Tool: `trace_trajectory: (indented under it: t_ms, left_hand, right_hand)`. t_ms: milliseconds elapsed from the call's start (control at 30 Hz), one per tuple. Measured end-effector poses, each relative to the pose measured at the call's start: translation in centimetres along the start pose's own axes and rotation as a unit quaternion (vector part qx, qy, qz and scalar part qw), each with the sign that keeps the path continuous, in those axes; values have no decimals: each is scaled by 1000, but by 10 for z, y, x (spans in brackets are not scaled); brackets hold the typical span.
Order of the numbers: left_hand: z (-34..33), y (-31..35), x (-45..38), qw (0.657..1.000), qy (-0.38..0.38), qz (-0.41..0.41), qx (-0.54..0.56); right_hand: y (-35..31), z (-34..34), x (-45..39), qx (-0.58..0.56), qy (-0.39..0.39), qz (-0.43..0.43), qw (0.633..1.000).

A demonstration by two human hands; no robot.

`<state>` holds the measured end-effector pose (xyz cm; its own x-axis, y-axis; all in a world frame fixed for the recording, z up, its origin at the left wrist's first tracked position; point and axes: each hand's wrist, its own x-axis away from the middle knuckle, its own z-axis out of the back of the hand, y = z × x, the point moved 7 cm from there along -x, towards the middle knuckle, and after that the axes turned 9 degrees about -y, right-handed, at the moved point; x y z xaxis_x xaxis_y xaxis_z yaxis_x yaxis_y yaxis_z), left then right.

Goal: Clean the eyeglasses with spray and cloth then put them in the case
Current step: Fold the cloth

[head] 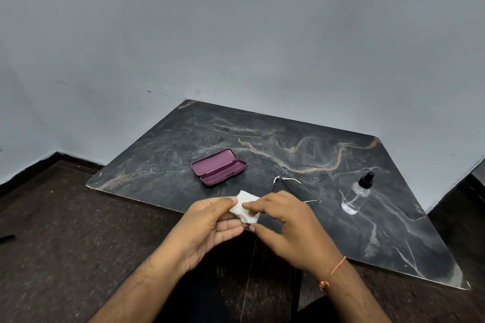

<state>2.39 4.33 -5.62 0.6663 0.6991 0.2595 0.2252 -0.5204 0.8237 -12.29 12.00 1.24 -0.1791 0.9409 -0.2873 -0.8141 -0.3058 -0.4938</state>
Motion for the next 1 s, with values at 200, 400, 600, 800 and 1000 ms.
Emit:
trace_trajectory:
  t_ms: [200,400,600,800,1000]
  left_hand:
    - [-4,-8,-3,1000,-16,13,15]
    - [-16,-14,2,997,-74,2,10]
    - [-23,-20,3,996,-79,-39,-21]
    - [-30,-22,3,994,-27,-84,-71]
    - [-29,-23,0,989,28,-95,-105]
  right_hand:
    - [9,4,2,-57,29,-20,998]
    - [30,-2,5,-239,54,-111,963]
    - [39,-5,3,-358,66,-146,920]
    - [45,-11,5,-398,77,-168,899]
    - [47,-13,9,-410,119,-182,886]
